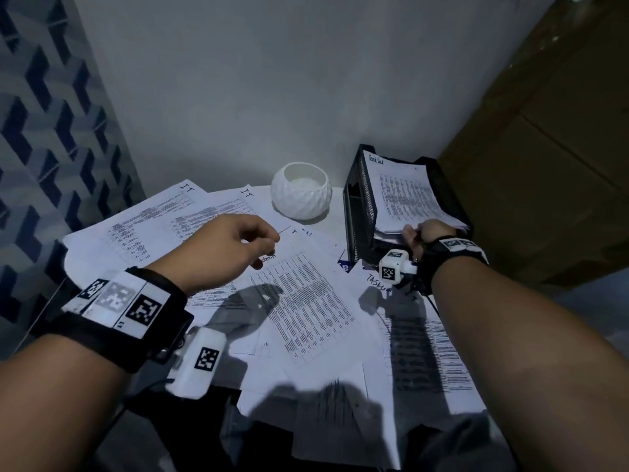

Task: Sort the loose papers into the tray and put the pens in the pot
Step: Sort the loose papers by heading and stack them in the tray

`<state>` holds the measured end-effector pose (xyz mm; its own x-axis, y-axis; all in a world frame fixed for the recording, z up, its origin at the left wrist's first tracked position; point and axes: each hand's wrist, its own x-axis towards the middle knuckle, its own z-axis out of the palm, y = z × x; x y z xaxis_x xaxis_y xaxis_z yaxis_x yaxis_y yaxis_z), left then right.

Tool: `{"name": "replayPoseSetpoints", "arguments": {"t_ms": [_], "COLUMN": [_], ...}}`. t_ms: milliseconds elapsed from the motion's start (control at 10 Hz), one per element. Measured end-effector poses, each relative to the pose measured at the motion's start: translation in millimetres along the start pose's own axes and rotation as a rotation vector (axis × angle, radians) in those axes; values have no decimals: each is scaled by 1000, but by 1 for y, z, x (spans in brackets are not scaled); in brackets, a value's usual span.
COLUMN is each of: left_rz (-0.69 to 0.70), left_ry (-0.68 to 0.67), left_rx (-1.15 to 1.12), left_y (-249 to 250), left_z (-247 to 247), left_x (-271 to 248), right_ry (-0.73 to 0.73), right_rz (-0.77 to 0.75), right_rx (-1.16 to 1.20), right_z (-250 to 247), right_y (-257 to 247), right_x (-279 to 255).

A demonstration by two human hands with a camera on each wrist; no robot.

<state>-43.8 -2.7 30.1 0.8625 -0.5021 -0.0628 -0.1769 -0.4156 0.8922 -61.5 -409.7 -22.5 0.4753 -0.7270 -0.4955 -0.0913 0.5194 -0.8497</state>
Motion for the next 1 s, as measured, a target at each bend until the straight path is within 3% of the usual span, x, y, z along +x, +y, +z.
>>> {"name": "replayPoseSetpoints", "arguments": {"t_ms": [100, 200, 300, 400, 600, 700, 800, 1000], "left_rz": [-13, -16, -12, -16, -26, -36, -49, -91], "left_ry": [-12, -10, -11, -9, -13, -21, -35, -49], "left_rx": [13, 28, 47, 70, 114, 144, 177, 179], "left_y": [1, 1, 0, 0, -3, -7, -10, -14], "left_z": [1, 1, 1, 2, 1, 1, 2, 8], "left_x": [2, 3, 2, 0, -5, -5, -3, 0], "right_ry": [9, 112, 204, 81, -98, -65, -78, -97], "right_rz": [0, -149, -414, -543, -275, -305, -401, -403], "right_rx": [-44, -349, -567, -792, -1459, -1556, -1536, -864], "right_z": [4, 6, 10, 7, -9, -13, -16, -21], "right_y": [9, 24, 51, 94, 162, 174, 178, 172], "right_x": [-23, -38, -64, -80, -78, -83, -84, -94]}}
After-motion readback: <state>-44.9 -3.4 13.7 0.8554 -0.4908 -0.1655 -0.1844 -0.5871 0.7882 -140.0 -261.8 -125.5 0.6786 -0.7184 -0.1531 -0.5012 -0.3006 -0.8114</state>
